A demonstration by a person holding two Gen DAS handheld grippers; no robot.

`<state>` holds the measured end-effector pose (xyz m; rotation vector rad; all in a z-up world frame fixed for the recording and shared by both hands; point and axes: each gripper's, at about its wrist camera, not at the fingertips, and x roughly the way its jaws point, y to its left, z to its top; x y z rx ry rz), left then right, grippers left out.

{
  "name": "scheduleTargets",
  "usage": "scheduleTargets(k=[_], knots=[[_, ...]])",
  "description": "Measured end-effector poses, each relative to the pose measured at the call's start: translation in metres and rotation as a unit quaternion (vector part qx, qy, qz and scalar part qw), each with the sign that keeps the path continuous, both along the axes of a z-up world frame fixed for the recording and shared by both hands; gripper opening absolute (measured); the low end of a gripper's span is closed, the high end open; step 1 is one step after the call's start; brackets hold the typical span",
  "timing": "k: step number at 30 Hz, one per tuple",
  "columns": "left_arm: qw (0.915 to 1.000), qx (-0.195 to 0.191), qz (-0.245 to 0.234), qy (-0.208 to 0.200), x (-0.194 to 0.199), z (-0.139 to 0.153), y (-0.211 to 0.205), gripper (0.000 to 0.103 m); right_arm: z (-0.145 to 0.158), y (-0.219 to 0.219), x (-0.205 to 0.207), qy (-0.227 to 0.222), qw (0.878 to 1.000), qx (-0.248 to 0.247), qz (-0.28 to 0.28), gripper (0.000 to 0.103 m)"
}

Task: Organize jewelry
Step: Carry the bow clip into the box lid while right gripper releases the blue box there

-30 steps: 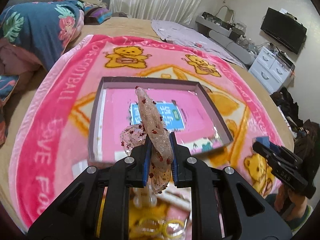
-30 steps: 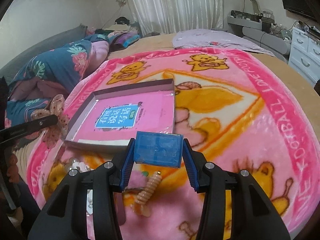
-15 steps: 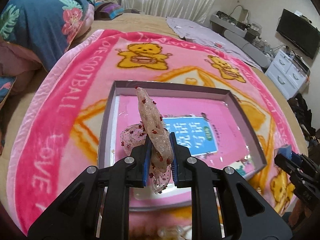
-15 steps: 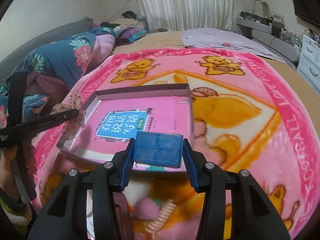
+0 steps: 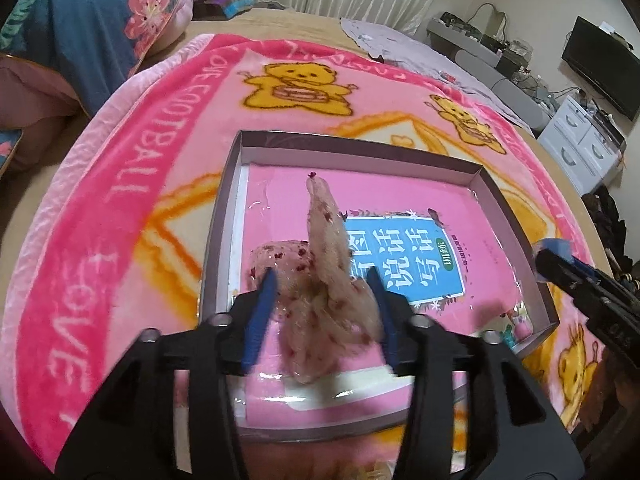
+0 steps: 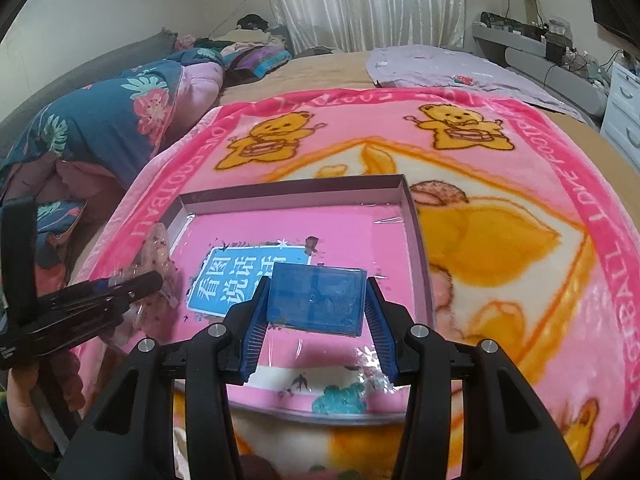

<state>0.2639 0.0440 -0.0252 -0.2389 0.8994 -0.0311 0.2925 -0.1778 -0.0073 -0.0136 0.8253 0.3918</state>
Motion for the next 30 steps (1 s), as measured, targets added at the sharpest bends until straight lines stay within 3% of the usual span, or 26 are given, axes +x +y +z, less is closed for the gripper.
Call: scheduleTargets(k=[9, 15, 22, 28, 30], knots=[[0.9999, -0.008, 0.0, -0.011, -0.007, 0.016, 0.003, 0.077, -0.022, -0.004, 0.0, 0.024, 0.999, -0.024, 0.002, 0.045], [0.9998, -0.002, 0.006, -0.021, -0.015, 0.031, 0.005, 0.089, -0.026, -0.001, -0.002, 0.031, 0.999, -0.023, 0.011, 0.046], [0.9993, -0.001, 0.008, -0.037, -0.027, 0.049, 0.008, 0.093, -0.021, -0.002, -0.01, 0.025, 0.999, -0.018, 0.011, 0.064], [0.9983, 0.002, 0.02, -0.054, -0.043, 0.069, 0.015, 0.093, 0.007, -0.013, -0.03, -0.018, 1.0, 0.0, 0.005, 0.089], [0.9977, 0.005, 0.022, -0.064, -0.05, 0.078, 0.016, 0.093, 0.016, -0.017, -0.038, -0.033, 0.999, -0.001, 0.005, 0.092]])
